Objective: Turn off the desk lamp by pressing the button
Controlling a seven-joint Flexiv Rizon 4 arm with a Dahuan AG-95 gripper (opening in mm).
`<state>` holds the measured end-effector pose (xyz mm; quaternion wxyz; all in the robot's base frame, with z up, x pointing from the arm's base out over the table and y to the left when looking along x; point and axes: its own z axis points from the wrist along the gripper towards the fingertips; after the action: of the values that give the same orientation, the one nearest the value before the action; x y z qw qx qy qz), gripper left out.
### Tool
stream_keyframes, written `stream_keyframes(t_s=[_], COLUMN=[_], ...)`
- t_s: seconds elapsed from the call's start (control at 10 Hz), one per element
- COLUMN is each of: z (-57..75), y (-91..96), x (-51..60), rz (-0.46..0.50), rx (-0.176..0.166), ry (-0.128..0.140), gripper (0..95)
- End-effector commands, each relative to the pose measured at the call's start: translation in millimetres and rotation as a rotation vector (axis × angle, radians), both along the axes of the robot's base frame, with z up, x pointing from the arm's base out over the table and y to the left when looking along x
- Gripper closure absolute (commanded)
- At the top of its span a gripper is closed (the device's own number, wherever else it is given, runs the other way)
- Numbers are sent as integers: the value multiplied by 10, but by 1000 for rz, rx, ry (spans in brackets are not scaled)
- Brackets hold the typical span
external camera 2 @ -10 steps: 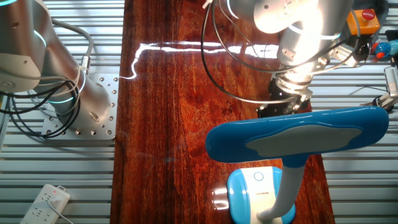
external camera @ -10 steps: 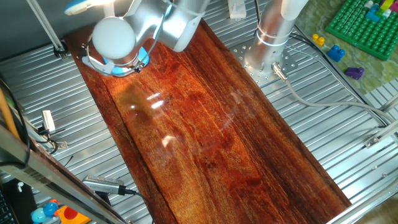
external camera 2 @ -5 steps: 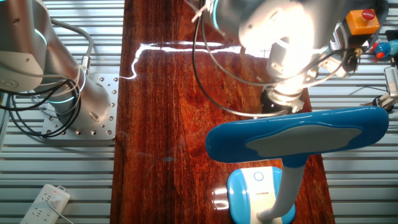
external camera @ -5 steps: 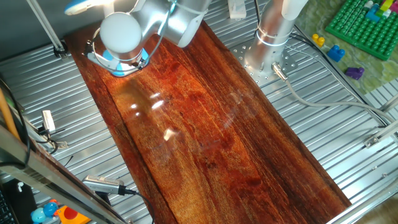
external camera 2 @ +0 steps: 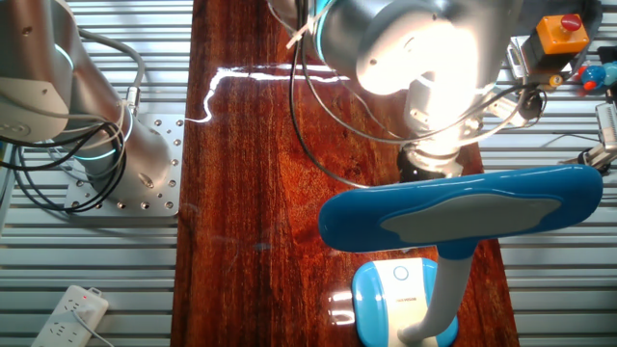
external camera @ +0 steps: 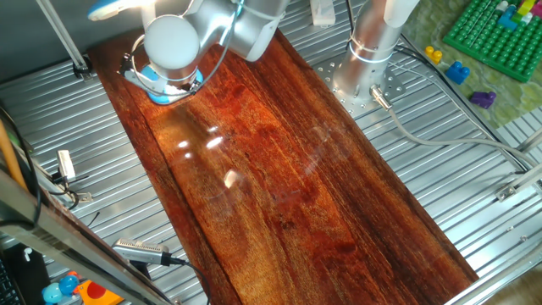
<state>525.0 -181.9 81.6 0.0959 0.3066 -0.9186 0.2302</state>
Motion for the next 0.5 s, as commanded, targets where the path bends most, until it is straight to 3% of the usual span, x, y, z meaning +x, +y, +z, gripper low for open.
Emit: stream_keyframes(t_s=[0.1,0.3,0.5], z=[31,47,55], y=[-23,-40,-48], x=[-20,-30,-34], rz=[24,27,14], rx=[17,40,38], ry=[-13,-7,-10], gripper=[950,950,950])
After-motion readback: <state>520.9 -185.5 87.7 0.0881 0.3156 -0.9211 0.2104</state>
